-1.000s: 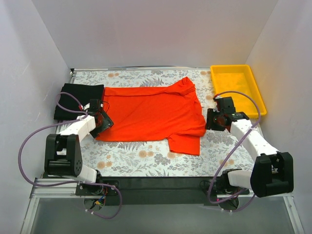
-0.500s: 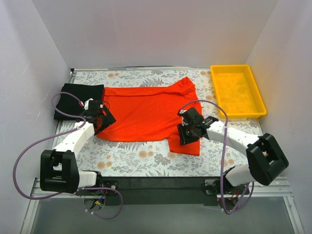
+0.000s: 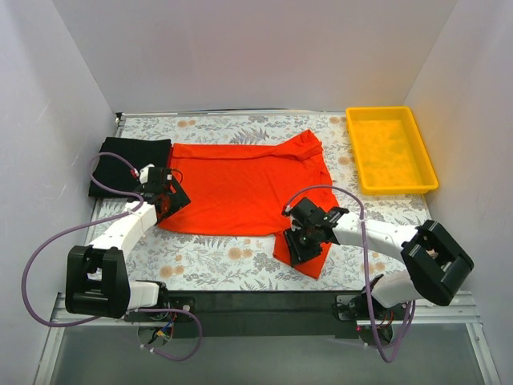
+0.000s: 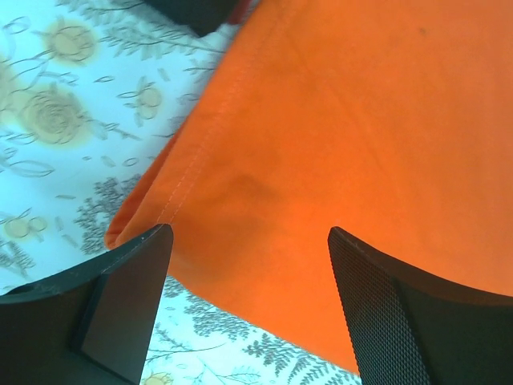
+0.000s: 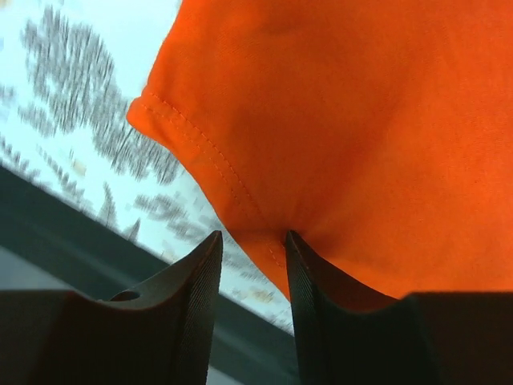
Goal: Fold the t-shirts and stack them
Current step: Flatten the tshirt out
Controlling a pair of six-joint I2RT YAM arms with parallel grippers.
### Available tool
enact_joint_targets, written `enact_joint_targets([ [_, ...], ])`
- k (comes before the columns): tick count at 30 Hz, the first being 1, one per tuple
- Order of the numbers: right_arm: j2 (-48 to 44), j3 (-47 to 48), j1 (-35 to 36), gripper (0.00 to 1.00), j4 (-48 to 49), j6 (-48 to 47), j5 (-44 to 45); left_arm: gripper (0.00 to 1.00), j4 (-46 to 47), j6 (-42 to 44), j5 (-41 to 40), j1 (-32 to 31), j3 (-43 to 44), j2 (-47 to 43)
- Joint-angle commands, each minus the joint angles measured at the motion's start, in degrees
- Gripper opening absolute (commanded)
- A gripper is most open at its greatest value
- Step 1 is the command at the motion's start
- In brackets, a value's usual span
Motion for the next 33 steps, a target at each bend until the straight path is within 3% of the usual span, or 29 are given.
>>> enact_joint_targets([
  [1,-1.11,-5.02,3.18,0.39,-8.59,3.87,-6.51,0.73,-4.7,-2.0,-7.34,-0.24,-0.27,-0.28],
  [6,-7.7,-1.78,3.27,0.41,-13.59,3.78,-6.08,0.73,-10.25,-6.31,-11.04,0.11,0.7,-0.8],
  [10,-9.56,6.04,1.7,0.49,-16.94,1.94,1.65,0.75,-13.15,-7.81,-13.94,0.81,2.28,-2.03],
  [13,-9.82,10.18,-3.65,0.49,-17.3,-1.39,5.78,0.76,-13.25,-6.93,-11.85,0.81,4.56,-3.09],
  [14,-10.17,11.31,-8.28,0.48,-17.21,-3.49,6.57,0.77,-12.9,-6.41,-10.71,0.72,4.91,-3.35],
  [17,-10.44,12.11,-19.35,0.42,-13.8,-7.27,7.81,0.78,-11.14,-4.56,-6.49,-1.99,6.58,-2.92],
  [20,-9.82,12.2,-27.54,0.34,-5.21,-7.73,7.37,0.78,-9.47,-3.76,-4.11,-10.15,9.83,0.07],
  [24,-7.02,11.24,-33.98,0.33,2.71,-5.54,8.07,0.79,-7.45,-2.54,-0.95,-20.87,14.49,6.48],
  [33,2.74,7.98,-42.69,0.34,16.09,-2.29,5.91,0.77,-5.69,-3.67,-0.68,-22.66,12.05,14.14],
])
